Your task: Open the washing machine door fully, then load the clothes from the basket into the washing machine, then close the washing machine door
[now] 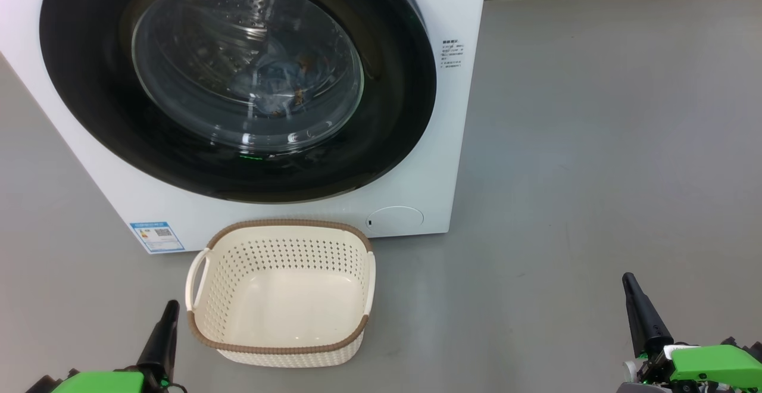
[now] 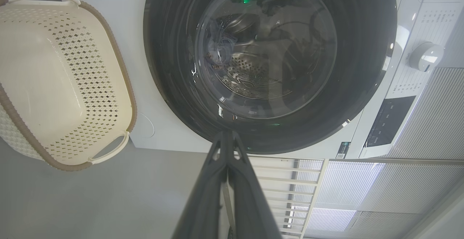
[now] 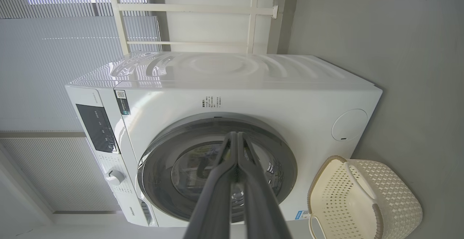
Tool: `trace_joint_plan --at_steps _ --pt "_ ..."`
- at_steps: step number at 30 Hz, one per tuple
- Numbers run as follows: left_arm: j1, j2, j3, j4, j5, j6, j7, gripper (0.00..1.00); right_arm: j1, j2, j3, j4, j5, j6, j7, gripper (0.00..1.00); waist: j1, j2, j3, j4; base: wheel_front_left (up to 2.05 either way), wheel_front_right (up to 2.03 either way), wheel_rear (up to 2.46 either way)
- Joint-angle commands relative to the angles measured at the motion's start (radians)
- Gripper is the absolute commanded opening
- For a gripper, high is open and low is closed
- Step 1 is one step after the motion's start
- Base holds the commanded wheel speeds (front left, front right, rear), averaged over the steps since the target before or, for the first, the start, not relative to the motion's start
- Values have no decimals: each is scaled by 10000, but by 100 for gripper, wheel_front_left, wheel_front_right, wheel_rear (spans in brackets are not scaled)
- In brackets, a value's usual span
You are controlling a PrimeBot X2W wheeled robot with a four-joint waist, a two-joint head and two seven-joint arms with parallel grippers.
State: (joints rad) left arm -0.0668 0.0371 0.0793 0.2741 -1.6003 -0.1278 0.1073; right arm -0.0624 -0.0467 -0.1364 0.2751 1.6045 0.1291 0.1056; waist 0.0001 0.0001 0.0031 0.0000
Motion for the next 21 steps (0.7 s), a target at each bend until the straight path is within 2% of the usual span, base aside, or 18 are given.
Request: trace_joint_plan --at_steps 1,21 --pt "-412 131 343 -292 -85 -29 58 0 -456 -35 220 -303 36 16 82 0 -1 -1 0 0 0 0 0" --pt "-412 131 343 -292 -85 -29 58 0 -456 -35 222 -303 38 16 80 0 -1 -1 0 0 0 0 0"
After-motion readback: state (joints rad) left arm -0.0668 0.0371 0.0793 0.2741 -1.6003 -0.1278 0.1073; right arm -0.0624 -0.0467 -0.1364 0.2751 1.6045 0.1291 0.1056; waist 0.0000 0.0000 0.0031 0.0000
